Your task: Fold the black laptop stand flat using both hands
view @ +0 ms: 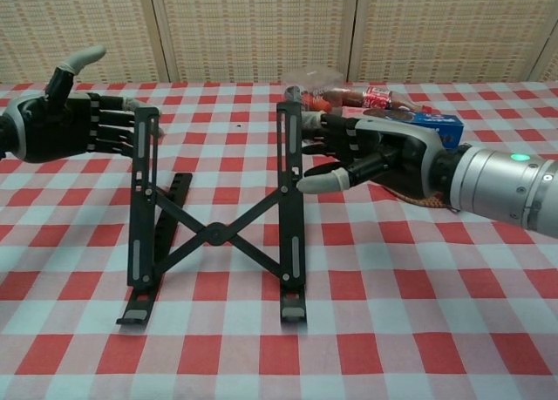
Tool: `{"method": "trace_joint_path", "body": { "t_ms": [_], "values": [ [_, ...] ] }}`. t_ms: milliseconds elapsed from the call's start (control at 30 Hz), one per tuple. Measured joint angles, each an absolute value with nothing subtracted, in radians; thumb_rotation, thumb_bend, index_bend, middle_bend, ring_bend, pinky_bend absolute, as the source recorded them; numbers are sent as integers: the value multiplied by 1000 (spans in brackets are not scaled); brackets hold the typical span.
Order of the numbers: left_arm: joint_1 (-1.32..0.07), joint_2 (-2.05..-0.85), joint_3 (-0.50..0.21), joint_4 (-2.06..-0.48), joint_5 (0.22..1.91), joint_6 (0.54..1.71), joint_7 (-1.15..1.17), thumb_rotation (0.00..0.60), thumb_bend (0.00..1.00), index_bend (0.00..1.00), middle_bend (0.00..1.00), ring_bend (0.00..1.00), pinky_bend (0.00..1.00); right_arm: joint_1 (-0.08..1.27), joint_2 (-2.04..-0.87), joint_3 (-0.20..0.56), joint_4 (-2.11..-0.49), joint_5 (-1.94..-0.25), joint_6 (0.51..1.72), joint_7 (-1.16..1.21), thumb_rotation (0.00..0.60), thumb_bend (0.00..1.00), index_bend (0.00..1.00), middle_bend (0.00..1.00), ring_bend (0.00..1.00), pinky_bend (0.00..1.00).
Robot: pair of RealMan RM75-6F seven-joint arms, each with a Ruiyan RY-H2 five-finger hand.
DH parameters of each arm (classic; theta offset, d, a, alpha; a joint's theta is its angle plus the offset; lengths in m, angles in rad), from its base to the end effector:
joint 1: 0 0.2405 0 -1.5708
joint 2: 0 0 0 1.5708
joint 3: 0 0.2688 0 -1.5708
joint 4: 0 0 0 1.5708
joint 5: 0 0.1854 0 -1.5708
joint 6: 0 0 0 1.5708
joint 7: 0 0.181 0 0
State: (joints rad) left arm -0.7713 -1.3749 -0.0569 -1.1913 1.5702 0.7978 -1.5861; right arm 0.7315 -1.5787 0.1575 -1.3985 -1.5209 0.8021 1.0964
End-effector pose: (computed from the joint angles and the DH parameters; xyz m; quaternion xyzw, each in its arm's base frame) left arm -0.2080 0.4056 0.0390 -0.4218 -0.7710 -0.4686 0.0897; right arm -0.1251 -0.3491 -0.0434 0.5022 -0.7261 0.4689 0.0261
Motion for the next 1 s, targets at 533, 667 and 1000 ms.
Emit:
{"method": "trace_joint_path", "body": {
  "t_ms": [533, 667, 1000],
  "values": [
    [-721, -1202, 44, -1397, 1688, 1013, -1601, 38, 171, 365, 450, 490, 404, 707, -1494, 23, -1476, -1690, 992, 1128, 600, 35, 0, 77, 0, 100],
    [-696, -1150, 86, -1458, 1725, 1069, -1570, 38, 171, 365, 450, 490, 403, 693, -1464, -12, -1511, -1722, 1041, 1106, 600, 35, 0, 77, 0, 100],
    [-658, -1096, 141, -1530, 1760, 1137, -1486, 38, 171, 364, 450, 490, 404, 682, -1365, -49, -1592, -1757, 1111, 1052, 600, 35, 0, 77, 0, 100]
  ]
}}
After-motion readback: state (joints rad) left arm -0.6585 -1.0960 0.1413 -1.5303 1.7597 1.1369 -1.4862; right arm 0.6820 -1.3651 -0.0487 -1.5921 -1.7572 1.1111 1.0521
